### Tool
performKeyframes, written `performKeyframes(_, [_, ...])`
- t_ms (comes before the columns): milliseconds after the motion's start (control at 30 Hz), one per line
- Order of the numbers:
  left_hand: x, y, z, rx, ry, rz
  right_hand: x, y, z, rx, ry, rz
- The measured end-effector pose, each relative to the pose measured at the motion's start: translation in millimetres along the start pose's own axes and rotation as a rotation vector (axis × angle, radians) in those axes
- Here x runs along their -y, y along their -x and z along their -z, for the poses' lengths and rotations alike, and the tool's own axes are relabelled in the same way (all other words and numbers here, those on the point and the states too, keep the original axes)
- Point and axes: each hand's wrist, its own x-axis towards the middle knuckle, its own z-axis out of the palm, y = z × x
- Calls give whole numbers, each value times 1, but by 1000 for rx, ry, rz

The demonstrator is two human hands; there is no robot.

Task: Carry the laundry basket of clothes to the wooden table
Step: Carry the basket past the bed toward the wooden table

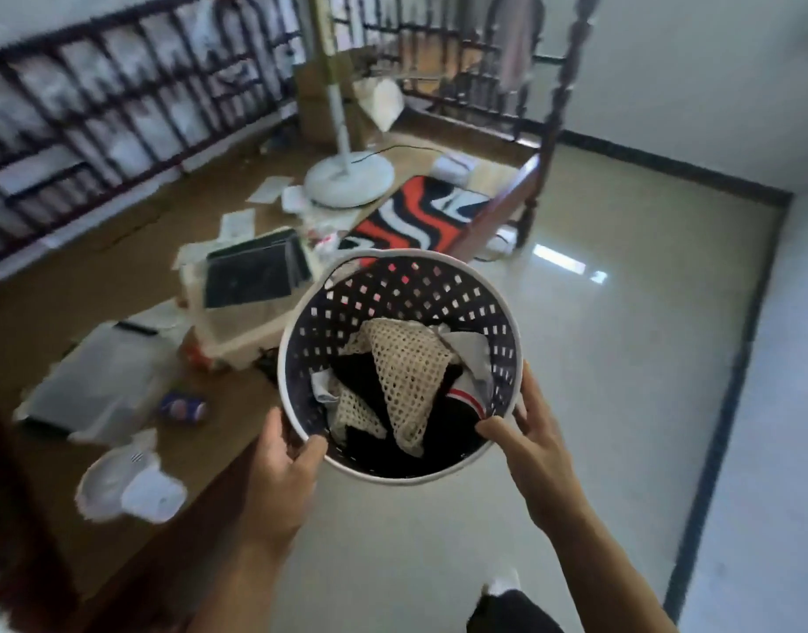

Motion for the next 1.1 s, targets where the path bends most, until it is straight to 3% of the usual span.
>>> performKeyframes(267, [-66, -44, -185, 199, -9, -66, 31, -93, 145, -145, -32, -16])
performKeyframes(667, [-145, -182, -387, 377, 33, -67, 71, -291, 264, -247, -31, -50])
performKeyframes(1100, [-280, -320, -697, 732, -37, -187, 153, -488, 448, -592, -143, 67])
